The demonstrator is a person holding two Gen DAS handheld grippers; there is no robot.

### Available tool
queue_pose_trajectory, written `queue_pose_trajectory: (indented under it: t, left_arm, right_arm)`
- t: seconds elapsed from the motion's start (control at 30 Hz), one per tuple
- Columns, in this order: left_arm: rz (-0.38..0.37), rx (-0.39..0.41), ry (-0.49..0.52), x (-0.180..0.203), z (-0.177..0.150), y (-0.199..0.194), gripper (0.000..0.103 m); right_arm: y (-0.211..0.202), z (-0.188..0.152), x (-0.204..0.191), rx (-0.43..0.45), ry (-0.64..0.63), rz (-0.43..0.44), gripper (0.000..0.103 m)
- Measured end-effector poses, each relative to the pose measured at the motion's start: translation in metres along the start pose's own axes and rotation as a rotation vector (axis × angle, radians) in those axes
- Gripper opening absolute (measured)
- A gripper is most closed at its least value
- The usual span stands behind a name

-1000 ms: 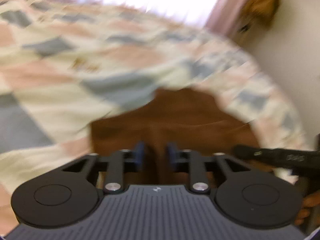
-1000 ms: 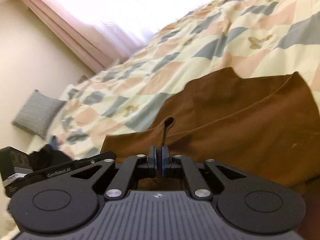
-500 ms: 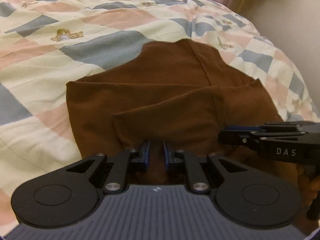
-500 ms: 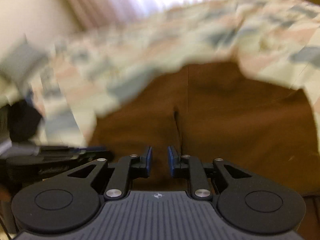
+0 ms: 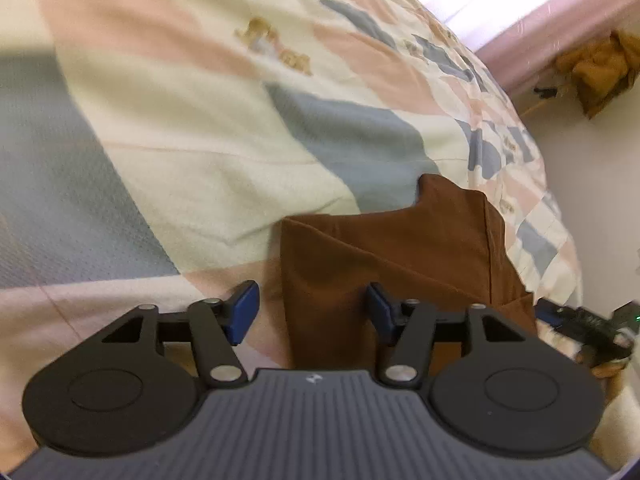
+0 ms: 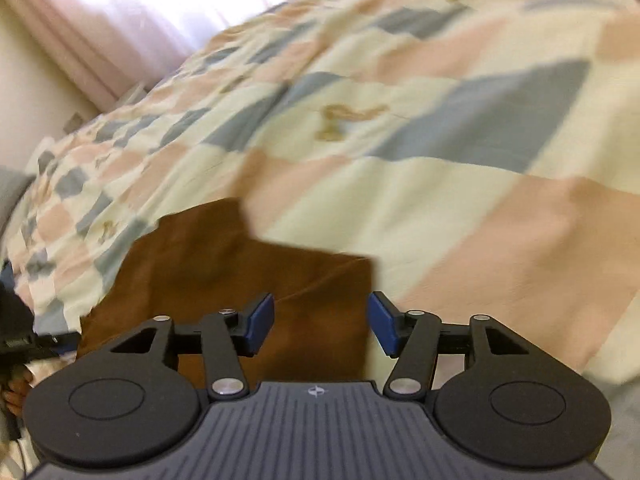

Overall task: Fold clothes
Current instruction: 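Grasp the folded bundle with both tools, fold it again, and release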

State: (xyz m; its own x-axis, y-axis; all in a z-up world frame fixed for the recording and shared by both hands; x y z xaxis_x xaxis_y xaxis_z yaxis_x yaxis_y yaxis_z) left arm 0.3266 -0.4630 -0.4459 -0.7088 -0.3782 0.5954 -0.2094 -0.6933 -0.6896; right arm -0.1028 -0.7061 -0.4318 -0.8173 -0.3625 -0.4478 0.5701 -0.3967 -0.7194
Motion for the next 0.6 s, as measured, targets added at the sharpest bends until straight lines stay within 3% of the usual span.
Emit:
queue_pose_trajectory:
  t: [0.1, 0.17, 0.23, 0.27, 0.3, 0.43, 0.6]
  left_arm:
    - [-0.062, -0.004, -0.025, -0.001, -0.004, 0.009, 0.064]
    - [-0.1, -0.013, -0.018, 0.003, -0.005, 0.016, 0.057]
    - [-0.121, -0.037, -0.003, 0.008, -0.004, 0.023, 0.016]
    - [-0.136, -0.051, -0.005, 0.01, -0.003, 0.025, 0.011]
    - [-0.145, -0.055, -0.004, 0.012, -0.002, 0.024, 0.009]
    - [-0.167, -0.033, 0.023, 0.021, 0.003, 0.004, 0.008]
    - [-0.203, -0.012, 0.055, 0.041, 0.001, -0.039, 0.008]
  right_arm:
    - [0.014, 0.001, 0.021, -0.045, 0.068, 0.089, 0.061]
    - [0.025, 0.0, 0.028, -0.067, 0.101, 0.147, 0.063]
    - [0.032, -0.003, 0.031, -0.07, 0.15, 0.207, 0.06]
    - [0.035, -0.005, 0.031, -0.083, 0.173, 0.24, 0.038]
    - [0.036, -0.006, 0.03, -0.098, 0.184, 0.258, 0.015]
    - [0.026, -0.005, 0.031, -0.081, 0.221, 0.277, 0.01]
    - [-0.022, -0.003, 0.025, -0.025, 0.28, 0.353, 0.008]
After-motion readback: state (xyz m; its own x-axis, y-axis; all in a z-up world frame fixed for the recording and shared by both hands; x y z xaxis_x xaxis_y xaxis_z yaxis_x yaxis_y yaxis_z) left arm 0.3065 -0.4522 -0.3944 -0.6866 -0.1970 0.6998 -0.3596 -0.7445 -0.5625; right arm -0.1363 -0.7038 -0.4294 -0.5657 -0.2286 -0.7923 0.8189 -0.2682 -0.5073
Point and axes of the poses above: each gripper's, at about its wrist camera, not at the fingertips, and y roughly the way its jaws point, x to its right, z to its top, the point moved 3 cm from there along y, roughly the way its jaws point, and after that the axes turned 6 degrees about x, right-handed, at the moved point
